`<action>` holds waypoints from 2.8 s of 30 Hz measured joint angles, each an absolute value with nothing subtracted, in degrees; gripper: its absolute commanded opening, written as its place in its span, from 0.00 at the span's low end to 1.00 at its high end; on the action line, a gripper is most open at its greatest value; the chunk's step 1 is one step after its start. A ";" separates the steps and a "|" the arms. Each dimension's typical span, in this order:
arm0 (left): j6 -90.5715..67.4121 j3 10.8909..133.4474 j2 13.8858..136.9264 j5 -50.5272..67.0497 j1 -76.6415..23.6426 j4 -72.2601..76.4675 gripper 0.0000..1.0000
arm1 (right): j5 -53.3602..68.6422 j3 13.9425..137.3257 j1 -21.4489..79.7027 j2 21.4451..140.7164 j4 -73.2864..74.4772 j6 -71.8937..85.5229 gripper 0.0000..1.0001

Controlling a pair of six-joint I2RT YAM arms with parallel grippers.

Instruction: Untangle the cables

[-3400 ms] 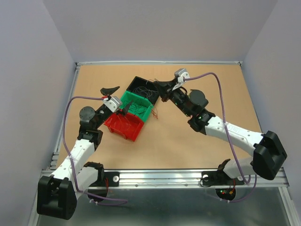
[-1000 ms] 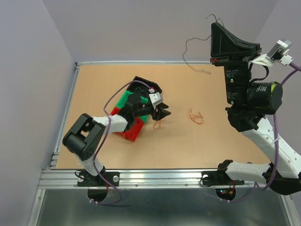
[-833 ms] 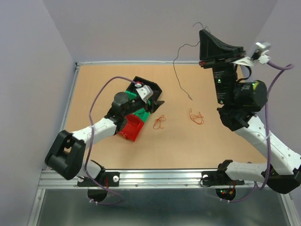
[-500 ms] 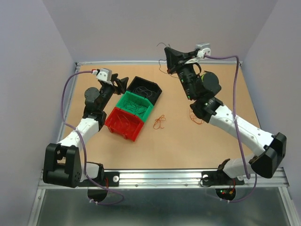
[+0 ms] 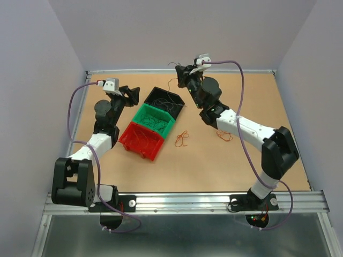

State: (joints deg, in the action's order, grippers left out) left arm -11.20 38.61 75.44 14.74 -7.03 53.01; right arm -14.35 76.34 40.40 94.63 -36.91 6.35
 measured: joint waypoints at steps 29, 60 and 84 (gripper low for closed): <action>-11.42 36.97 75.35 14.04 -6.98 55.96 0.70 | -8.08 83.85 38.22 109.54 -37.98 12.45 0.01; -10.92 36.58 75.35 13.26 -6.98 56.99 0.70 | -6.92 83.85 38.33 99.15 -37.71 10.11 0.01; -10.48 36.34 75.22 12.99 -6.98 57.21 0.70 | -5.48 87.74 40.53 112.66 -35.66 9.89 0.01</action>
State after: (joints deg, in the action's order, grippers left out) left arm -10.48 36.34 75.22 12.99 -6.98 57.21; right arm -5.48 87.74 40.53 112.66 -35.66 9.89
